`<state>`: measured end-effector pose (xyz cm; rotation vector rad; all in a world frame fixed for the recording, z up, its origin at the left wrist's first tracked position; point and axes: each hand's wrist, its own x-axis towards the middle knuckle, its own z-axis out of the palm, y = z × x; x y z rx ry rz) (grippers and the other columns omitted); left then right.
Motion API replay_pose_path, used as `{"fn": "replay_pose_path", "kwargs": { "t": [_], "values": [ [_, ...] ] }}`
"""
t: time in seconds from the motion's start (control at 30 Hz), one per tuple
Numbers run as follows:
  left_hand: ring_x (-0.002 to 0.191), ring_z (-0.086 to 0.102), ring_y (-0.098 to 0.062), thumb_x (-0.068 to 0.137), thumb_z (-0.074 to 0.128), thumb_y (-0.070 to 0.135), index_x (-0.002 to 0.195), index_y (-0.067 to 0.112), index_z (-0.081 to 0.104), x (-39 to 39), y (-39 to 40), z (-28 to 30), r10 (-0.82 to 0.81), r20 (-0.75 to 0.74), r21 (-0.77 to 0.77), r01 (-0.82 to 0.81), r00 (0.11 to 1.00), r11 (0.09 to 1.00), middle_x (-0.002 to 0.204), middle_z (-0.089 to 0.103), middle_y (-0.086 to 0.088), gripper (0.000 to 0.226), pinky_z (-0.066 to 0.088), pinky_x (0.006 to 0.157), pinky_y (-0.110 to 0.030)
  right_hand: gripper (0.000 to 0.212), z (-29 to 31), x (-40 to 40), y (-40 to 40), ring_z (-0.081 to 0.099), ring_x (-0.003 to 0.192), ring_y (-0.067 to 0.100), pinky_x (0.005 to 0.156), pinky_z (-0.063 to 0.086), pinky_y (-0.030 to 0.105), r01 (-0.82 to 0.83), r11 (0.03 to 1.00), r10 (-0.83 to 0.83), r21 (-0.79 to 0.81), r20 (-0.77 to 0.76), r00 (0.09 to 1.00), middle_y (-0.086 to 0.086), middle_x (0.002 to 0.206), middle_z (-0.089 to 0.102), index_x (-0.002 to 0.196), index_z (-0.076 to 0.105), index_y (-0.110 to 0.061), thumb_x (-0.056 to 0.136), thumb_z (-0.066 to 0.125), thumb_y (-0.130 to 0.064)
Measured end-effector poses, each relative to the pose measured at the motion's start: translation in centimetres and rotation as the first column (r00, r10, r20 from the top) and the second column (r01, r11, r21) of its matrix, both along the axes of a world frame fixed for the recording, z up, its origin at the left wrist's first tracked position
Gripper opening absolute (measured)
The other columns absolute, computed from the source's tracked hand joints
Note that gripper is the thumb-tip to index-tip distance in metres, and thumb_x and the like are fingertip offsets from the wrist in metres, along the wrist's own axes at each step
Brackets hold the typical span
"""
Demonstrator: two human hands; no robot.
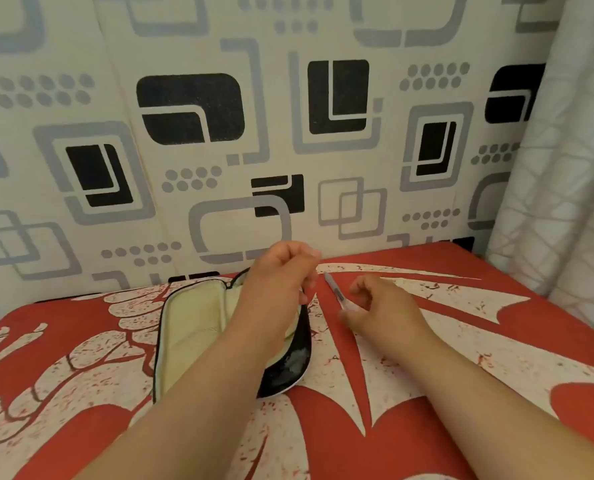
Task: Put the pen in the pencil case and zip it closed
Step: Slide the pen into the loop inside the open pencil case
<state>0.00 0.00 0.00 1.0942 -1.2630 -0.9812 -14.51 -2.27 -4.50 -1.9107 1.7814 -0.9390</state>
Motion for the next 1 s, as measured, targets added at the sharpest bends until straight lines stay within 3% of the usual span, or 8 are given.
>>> {"fn": "replay_pose_path", "kwargs": {
  "t": [0.13, 0.37, 0.53, 0.7, 0.8, 0.87, 0.93, 1.0],
  "values": [
    [0.054, 0.049, 0.000, 0.078, 0.058, 0.025, 0.064, 0.033, 0.061, -0.1, -0.6, -1.7, 0.090, 0.131, -0.066, -0.082, 0.987, 0.994, 0.063, 0.058, 0.008, 0.017, 0.043, 0.051, -0.016, 0.041, 0.1, 0.3, -0.6, 0.053, 0.089, 0.015, 0.072, 0.044, 0.028, 0.028, 0.997, -0.016, 0.072, -0.164, 0.986, -0.006, 0.097, 0.056, 0.105, 0.055, -0.026, 0.070, 0.070, -0.039],
    [0.064, 0.056, 0.002, 0.080, 0.060, 0.021, 0.076, 0.027, 0.067, 0.0, -0.8, -2.7, -0.016, 0.169, -0.097, 0.033, 0.985, 0.995, 0.075, 0.066, 0.006, 0.010, 0.045, 0.057, -0.008, 0.020, 0.2, 0.5, -1.4, 0.056, 0.081, 0.021, 0.065, 0.042, 0.028, 0.075, 0.993, -0.051, 0.089, -0.244, 0.968, 0.002, 0.096, 0.065, 0.096, 0.058, -0.021, 0.076, 0.061, -0.022],
    [0.079, 0.064, -0.002, 0.079, 0.060, 0.025, 0.090, 0.029, 0.067, -0.3, -1.1, -3.2, -0.062, 0.171, 0.007, 0.061, 0.983, 0.998, 0.091, 0.073, 0.004, 0.014, 0.047, 0.067, -0.014, 0.020, 0.1, 0.3, -1.3, 0.058, 0.086, 0.019, 0.073, 0.045, 0.028, 0.073, 0.997, -0.075, -0.036, -0.079, 0.994, 0.002, 0.098, 0.067, 0.099, 0.064, -0.018, 0.080, 0.060, -0.021],
    [0.070, 0.062, -0.004, 0.080, 0.060, 0.017, 0.089, 0.026, 0.064, -0.2, -1.4, -3.4, -0.078, 0.064, 0.121, 0.070, 0.995, 0.990, 0.089, 0.072, -0.005, 0.013, 0.050, 0.058, -0.014, 0.016, 0.1, 0.3, -1.3, 0.051, 0.076, 0.009, 0.058, 0.033, 0.014, 0.085, 0.973, -0.072, -0.213, 0.066, 0.995, -0.006, 0.086, 0.059, 0.095, 0.065, -0.016, 0.081, 0.059, -0.012],
    [0.063, 0.060, 0.003, 0.080, 0.061, 0.021, 0.091, 0.028, 0.064, 0.0, -1.5, -3.8, -0.041, 0.202, 0.092, 0.023, 0.978, 0.996, 0.086, 0.067, 0.007, 0.013, 0.046, 0.053, -0.011, 0.015, 0.3, 0.3, -1.2, 0.060, 0.081, 0.015, 0.067, 0.047, 0.022, 0.110, 0.963, -0.075, -0.248, 0.147, 0.986, -0.001, 0.094, 0.063, 0.093, 0.064, -0.018, 0.082, 0.057, -0.010],
    [0.073, 0.060, -0.001, 0.079, 0.063, 0.027, 0.099, 0.032, 0.061, 0.0, -1.4, -4.0, 0.001, 0.402, 0.051, -0.024, 0.916, 0.998, 0.096, 0.060, 0.010, 0.020, 0.044, 0.055, -0.008, 0.015, 0.4, 0.2, -1.3, 0.062, 0.086, 0.018, 0.074, 0.049, 0.026, 0.125, 0.960, -0.078, -0.251, 0.190, 0.979, 0.004, 0.098, 0.064, 0.093, 0.062, -0.019, 0.084, 0.055, -0.010],
    [0.079, 0.055, -0.003, 0.077, 0.066, 0.030, 0.110, 0.033, 0.055, -0.2, -1.2, -4.1, 0.013, 0.536, 0.036, -0.038, 0.844, 0.999, 0.106, 0.050, 0.009, 0.035, 0.039, 0.050, -0.002, 0.016, 0.4, -0.1, -1.3, 0.062, 0.088, 0.017, 0.069, 0.043, 0.017, 0.139, 0.955, -0.081, -0.261, 0.220, 0.972, 0.005, 0.099, 0.065, 0.094, 0.062, -0.020, 0.085, 0.054, -0.010],
    [0.090, 0.048, -0.006, 0.075, 0.066, 0.032, 0.122, 0.033, 0.048, -0.2, -1.2, -4.2, 0.018, 0.609, 0.036, -0.051, 0.793, 0.998, 0.112, 0.036, 0.009, 0.050, 0.038, 0.066, -0.003, 0.015, 0.5, -0.3, -1.3, 0.061, 0.088, 0.016, 0.065, 0.037, 0.010, 0.158, 0.951, -0.086, -0.266, 0.262, 0.961, 0.004, 0.099, 0.065, 0.094, 0.062, -0.021, 0.085, 0.056, -0.010]
  ]
}}
